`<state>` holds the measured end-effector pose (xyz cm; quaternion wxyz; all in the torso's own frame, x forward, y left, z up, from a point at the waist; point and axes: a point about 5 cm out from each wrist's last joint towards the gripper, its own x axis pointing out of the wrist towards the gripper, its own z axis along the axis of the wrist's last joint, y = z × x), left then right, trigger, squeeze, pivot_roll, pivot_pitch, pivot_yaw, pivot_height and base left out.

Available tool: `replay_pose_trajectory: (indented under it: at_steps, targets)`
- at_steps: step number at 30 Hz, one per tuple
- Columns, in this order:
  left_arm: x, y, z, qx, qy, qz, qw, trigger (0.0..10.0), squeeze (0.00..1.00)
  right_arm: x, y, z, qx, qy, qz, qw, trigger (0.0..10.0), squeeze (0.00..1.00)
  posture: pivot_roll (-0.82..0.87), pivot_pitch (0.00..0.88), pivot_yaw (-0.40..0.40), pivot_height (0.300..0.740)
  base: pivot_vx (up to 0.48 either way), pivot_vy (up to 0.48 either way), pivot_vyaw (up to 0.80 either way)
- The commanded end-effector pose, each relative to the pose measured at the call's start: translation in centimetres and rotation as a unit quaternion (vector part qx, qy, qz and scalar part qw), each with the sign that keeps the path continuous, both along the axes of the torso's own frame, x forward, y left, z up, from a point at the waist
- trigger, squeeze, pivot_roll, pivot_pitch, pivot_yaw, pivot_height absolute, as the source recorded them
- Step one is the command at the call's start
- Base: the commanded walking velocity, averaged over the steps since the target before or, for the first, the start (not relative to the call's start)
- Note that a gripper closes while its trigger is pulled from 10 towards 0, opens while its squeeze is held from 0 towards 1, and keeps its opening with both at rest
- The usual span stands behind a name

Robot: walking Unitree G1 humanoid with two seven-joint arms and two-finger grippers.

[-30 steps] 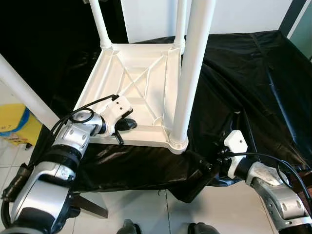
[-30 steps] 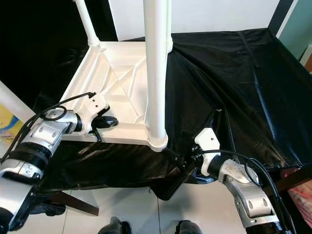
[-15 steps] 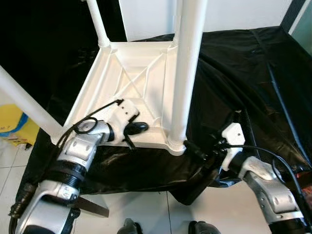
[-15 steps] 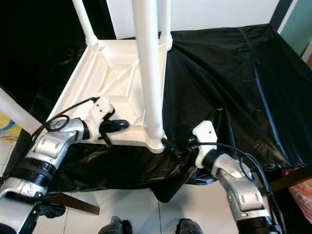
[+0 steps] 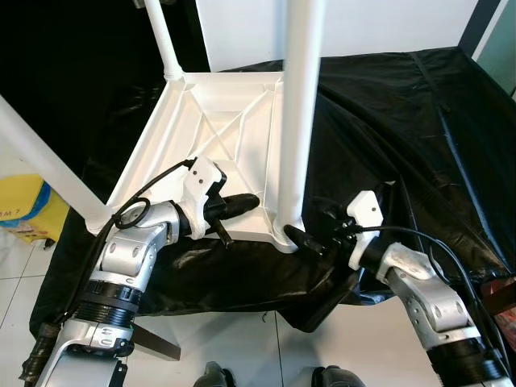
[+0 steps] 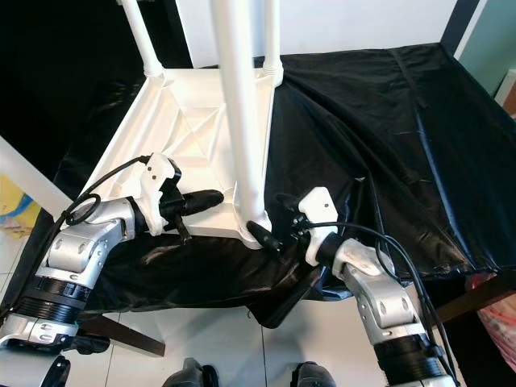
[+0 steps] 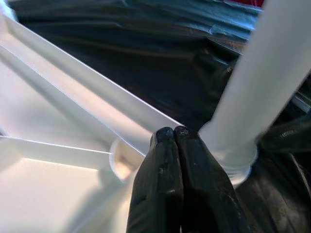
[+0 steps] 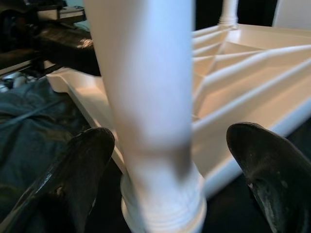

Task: Building children table

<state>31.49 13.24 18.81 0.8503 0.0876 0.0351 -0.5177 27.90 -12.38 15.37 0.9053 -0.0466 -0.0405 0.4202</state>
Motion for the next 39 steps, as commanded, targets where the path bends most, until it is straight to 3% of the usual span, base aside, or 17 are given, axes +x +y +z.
replay_pose_trajectory:
  at_steps: [1, 5, 8, 16, 18, 24, 26, 33, 35, 37, 39]
  targets:
    - [0.5, 1.1, 0.2, -0.003, -0.01, 0.072, 0.997, 10.0, 0.0, -0.1, 0.8, -0.3, 0.007, 0.018, 0.026, 0.999, 10.0, 0.0, -0.05, 0.057, 0.045, 0.74, 0.0, 0.0, 0.0]
    - [0.5, 1.5, 0.5, -0.004, -0.018, 0.091, 0.996, 10.0, 0.0, 1.1, 1.6, 0.1, 0.014, 0.008, 0.011, 1.0, 10.0, 0.0, -0.05, 0.056, 0.045, 0.74, 0.0, 0.0, 0.0]
    - [0.6, 1.5, 0.9, -0.01, -0.029, 0.109, 0.994, 10.0, 0.0, 2.7, 1.7, 0.3, 0.013, 0.009, -0.041, 0.999, 10.0, 0.0, -0.05, 0.064, 0.04, 0.74, 0.0, 0.0, 0.0]
    - [0.4, 1.3, 1.2, -0.032, -0.022, 0.111, 0.993, 10.0, 0.0, 3.4, 0.9, 0.1, 0.016, 0.019, -0.071, 0.997, 10.0, 0.0, -0.05, 0.076, 0.032, 0.74, 0.0, 0.0, 0.0]
    - [0.2, 1.1, 1.2, -0.052, -0.011, 0.109, 0.993, 10.0, 0.0, 3.4, -0.3, -0.2, 0.019, 0.022, -0.082, 0.996, 10.0, 0.0, -0.05, 0.075, 0.03, 0.74, 0.0, 0.0, 0.0]
    - [-0.1, 0.7, 1.1, -0.061, -0.009, 0.102, 0.993, 10.0, 0.0, 3.0, -3.0, -0.8, 0.006, 0.021, -0.1, 0.995, 10.0, 0.0, -0.07, 0.073, 0.034, 0.74, 0.0, 0.0, 0.0]
    - [-0.1, 0.7, 1.1, -0.061, -0.009, 0.102, 0.993, 10.0, 0.0, 3.0, -3.0, -0.8, 0.006, 0.021, -0.1, 0.995, 10.0, 0.0, -0.07, 0.073, 0.034, 0.74, 0.0, 0.0, 0.0]
    - [0.3, 0.2, 1.2, -0.059, -0.005, 0.104, 0.993, 10.0, 0.0, 4.3, -7.3, -1.3, -0.026, 0.016, -0.168, 0.985, 10.0, 0.0, -0.08, 0.065, 0.044, 0.74, 0.0, 0.0, 0.0]
    - [0.3, 0.2, 1.2, -0.059, -0.005, 0.104, 0.993, 10.0, 0.0, 4.3, -7.3, -1.3, -0.026, 0.016, -0.168, 0.985, 10.0, 0.0, -0.08, 0.065, 0.044, 0.74, 0.0, 0.0, 0.0]
    - [0.5, -0.1, 1.3, -0.061, -0.005, 0.107, 0.992, 10.0, 0.0, 5.2, -8.9, -1.0, -0.018, 0.01, -0.22, 0.975, 10.0, 0.0, -0.09, 0.062, 0.048, 0.74, 0.0, 0.0, 0.0]
    - [0.5, -0.1, 1.4, -0.062, -0.005, 0.106, 0.992, 10.0, 0.0, 5.3, -9.2, -0.9, -0.017, 0.008, -0.228, 0.973, 10.0, 0.0, -0.09, 0.062, 0.048, 0.74, 0.0, 0.0, 0.0]
